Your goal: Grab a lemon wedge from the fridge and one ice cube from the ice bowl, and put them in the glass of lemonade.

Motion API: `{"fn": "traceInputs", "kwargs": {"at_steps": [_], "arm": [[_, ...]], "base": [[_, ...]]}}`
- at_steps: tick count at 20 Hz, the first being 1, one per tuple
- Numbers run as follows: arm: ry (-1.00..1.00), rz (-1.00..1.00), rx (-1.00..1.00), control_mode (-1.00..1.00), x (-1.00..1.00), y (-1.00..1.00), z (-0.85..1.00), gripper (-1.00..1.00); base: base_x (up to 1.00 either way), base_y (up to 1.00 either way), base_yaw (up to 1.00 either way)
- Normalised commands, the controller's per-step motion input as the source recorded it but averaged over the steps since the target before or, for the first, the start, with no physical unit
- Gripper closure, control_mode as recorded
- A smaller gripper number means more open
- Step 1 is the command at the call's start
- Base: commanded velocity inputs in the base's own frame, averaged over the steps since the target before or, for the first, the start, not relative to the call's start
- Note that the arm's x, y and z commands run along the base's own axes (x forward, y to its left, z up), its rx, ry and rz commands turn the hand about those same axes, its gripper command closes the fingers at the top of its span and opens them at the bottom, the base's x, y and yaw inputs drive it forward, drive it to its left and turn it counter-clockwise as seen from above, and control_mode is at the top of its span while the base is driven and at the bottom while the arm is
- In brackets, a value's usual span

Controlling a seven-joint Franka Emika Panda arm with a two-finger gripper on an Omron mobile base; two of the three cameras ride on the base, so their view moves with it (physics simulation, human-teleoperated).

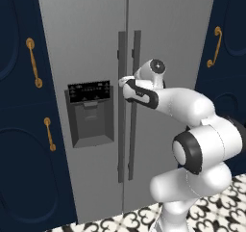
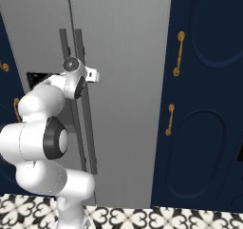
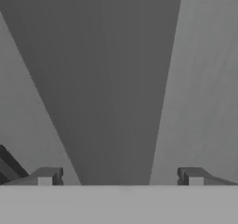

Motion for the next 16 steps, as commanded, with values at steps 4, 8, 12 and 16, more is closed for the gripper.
{"fn": "traceInputs", "kwargs": {"at_steps": [4, 8, 12, 16], "arm": [[-0.01, 0.00, -0.02, -1.00, 0.24, -0.20, -0.05, -1.00], [0.07, 0.00, 0.00, -1.00, 0.07, 0.00, 0.00, -1.00], [0.03, 0.00, 0.00, -1.00, 0.02, 0.00, 0.00, 1.00], [-0.04, 0.00, 0.00, -1.00, 0.00, 0.00, -0.05, 1.00]], "base": [[0.00, 0.00, 0.00], [0.00, 0.00, 0.00], [0.00, 0.00, 0.00], [0.00, 0.00, 0.00]]}}
